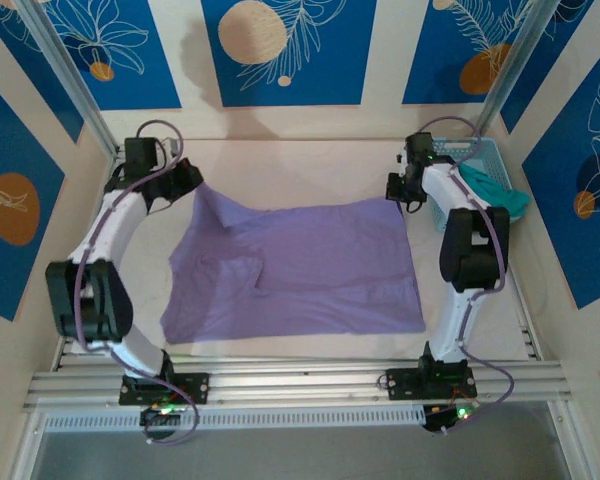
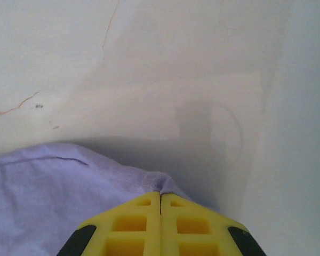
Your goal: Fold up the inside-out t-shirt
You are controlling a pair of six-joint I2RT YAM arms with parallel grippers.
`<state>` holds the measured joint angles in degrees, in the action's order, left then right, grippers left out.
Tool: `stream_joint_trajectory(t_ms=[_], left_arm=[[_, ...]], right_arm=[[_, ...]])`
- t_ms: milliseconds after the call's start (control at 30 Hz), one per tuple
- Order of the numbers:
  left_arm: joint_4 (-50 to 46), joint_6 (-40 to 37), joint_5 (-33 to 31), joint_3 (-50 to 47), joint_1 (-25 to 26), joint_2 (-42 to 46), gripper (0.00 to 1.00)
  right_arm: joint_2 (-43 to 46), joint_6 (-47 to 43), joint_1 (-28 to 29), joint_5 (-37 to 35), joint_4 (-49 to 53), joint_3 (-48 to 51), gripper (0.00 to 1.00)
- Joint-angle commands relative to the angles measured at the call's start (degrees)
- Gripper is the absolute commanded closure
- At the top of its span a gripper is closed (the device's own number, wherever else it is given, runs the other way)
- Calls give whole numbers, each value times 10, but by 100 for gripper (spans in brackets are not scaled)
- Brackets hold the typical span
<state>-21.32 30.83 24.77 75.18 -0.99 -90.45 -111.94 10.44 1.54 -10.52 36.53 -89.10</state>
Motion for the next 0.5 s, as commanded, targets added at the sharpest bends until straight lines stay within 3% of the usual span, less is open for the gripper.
stream_joint_trajectory(t_ms=[0,267,467], left_arm=[[27,61,49,-74,-24,81,100],[-90,50,54,-164,-70,257,100],[-168,19,75,-187,-82,316,100]], right_arm=[[56,1,-10,-3,-19,57,94],[176,48,-50,17,-23,186,94],[253,70,-55,30,-26,263,94]])
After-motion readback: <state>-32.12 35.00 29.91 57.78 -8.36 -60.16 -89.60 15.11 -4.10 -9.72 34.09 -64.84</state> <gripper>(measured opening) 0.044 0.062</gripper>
